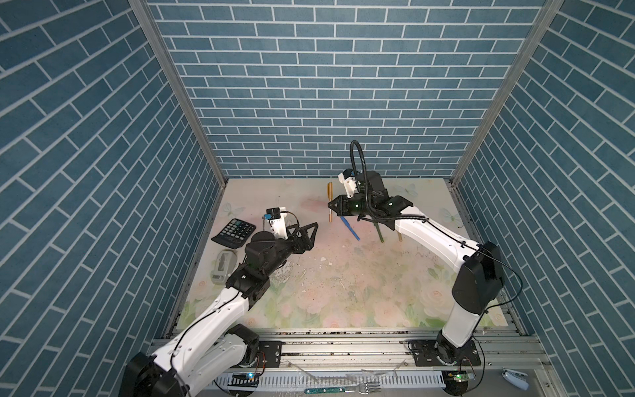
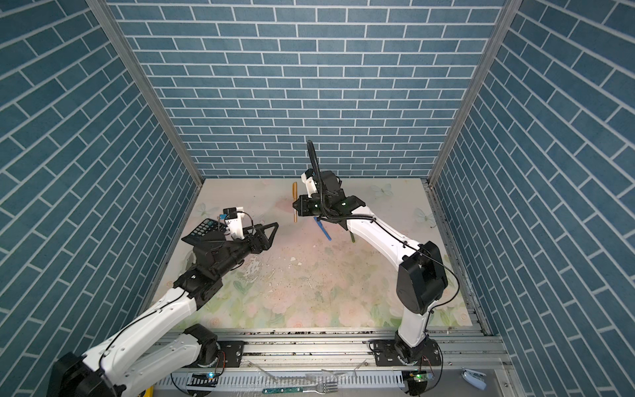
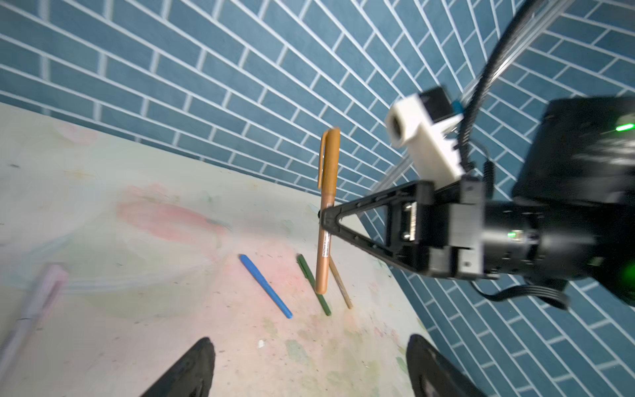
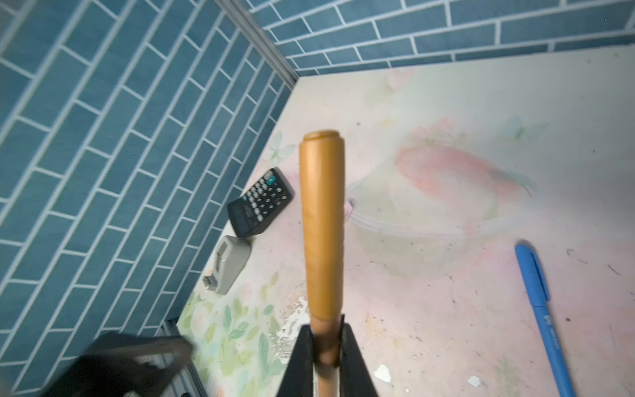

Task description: Insert the pens into the pen caps

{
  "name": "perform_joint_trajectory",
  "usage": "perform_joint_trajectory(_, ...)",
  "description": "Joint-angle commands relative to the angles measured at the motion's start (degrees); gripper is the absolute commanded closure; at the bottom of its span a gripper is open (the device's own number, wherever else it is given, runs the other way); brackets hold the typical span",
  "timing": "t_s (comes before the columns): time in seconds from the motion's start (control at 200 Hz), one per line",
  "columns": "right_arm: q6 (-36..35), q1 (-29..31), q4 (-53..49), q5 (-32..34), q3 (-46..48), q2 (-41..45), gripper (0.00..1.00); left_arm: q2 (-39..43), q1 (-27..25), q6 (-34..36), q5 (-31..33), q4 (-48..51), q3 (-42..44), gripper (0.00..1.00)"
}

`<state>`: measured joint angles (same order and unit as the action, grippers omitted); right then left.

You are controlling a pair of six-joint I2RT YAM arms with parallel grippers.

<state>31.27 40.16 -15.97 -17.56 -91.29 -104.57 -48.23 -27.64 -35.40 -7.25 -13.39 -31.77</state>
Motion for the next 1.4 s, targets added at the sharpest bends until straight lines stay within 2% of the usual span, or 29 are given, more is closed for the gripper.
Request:
perform_joint_trajectory(0.0, 1.09, -0.09, -3.49, 2.39, 1.13, -7.09, 0.90, 6.51, 0.47, 0.48, 7.81, 7.30, 3.45, 0.09)
perform_joint_trajectory(0.12, 0.62, 0.16, -5.62, 4.08, -0.76, -13.41, 0.89, 10.83, 0.61, 0.94, 7.88, 9.70, 5.32, 0.09)
perform_joint_trajectory(0.315, -1.21, 1.12, -10.00, 6.67, -3.86, -20.26, 0.86, 11.39, 0.66, 1.06, 6.22, 9.10, 5.98, 0.09)
perform_joint_trajectory(0.41, -1.03, 1.27, -13.07, 7.45, -5.87, -23.22, 0.80, 10.59, 0.65, 1.03, 5.30, 7.87, 5.78, 0.09)
perform_joint_trajectory(0.53, -1.21, 1.85, -15.23, 11.20, -6.28, -23.61, 0.64, 9.52, 0.66, 0.77, 4.52, 6.70, 5.62, 0.09)
perform_joint_trajectory(0.67, -2.53, 2.44, -18.27, 15.04, -7.78, -22.59, 0.59, 8.69, 0.66, 0.60, 4.43, 6.37, 5.22, 0.09)
perform_joint_trajectory(0.74, -3.05, 2.55, -18.07, 13.96, -7.94, -21.46, 0.58, 8.68, 0.66, 0.93, 4.60, 6.73, 4.59, 0.09)
perform_joint_trajectory(0.88, -3.69, 2.59, -17.96, 12.84, -8.05, -12.83, 0.56, 8.77, 0.65, 4.45, 5.58, 12.83, -1.01, 0.09)
perform_joint_trajectory(0.935, -4.59, 2.57, -17.92, 12.88, -7.92, -9.29, 0.55, 8.52, 0.65, 6.86, 6.62, 18.03, -4.53, 0.07)
perform_joint_trajectory(0.96, -5.19, 2.55, -17.69, 11.29, -7.52, -7.37, 0.54, 8.25, 0.66, 8.34, 6.97, 20.68, -6.67, 0.01)
perform_joint_trajectory(1.04, -7.59, 2.31, -16.42, 11.34, -4.82, -0.70, 0.50, 6.59, 0.64, 14.56, 7.94, 29.51, -13.53, 0.00)
perform_joint_trajectory(1.09, -9.26, 2.13, -14.54, 11.39, -1.76, 4.70, 0.45, 5.13, 0.57, 16.56, 12.18, 36.32, -17.57, 0.01)
perform_joint_trajectory(1.13, -10.19, 2.18, -12.84, 12.19, 1.14, 8.55, 0.38, 3.86, 0.50, 16.80, 16.93, 40.89, -20.48, 0.00)
perform_joint_trajectory(1.15, -10.75, 2.11, -12.01, 13.57, 2.60, 11.01, 0.32, 3.17, 0.55, 16.73, 19.66, 42.89, -21.70, 0.00)
perform_joint_trajectory(1.17, -11.73, 2.16, -11.54, 13.98, 3.80, 12.96, 0.20, 2.44, 0.55, 16.56, 21.60, 44.63, -22.81, 0.00)
perform_joint_trajectory(1.195, -13.37, 2.22, -11.18, 15.04, 5.11, 15.13, 0.14, 1.45, 0.55, 16.48, 23.61, 46.54, -24.09, 0.00)
perform_joint_trajectory(1.22, -13.35, 2.43, -10.57, 17.34, 6.65, 17.12, 0.02, 0.58, 0.48, 16.94, 25.42, 47.59, -24.97, 0.00)
perform_joint_trajectory(1.27, -10.95, 2.55, -8.15, 24.27, 11.31, 20.73, 0.01, -0.72, 0.41, 17.98, 28.86, 47.46, -24.97, 0.00)
perform_joint_trajectory(1.315, -13.11, 2.40, -4.67, 30.08, 16.62, 23.49, 0.01, -1.24, 0.57, 19.27, 31.54, 43.33, -22.60, 0.01)
perform_joint_trajectory(1.39, -17.97, 1.49, 1.32, 39.85, 24.05, 27.58, 0.01, -0.61, 0.57, 30.51, 32.27, 28.88, -14.43, 0.00)
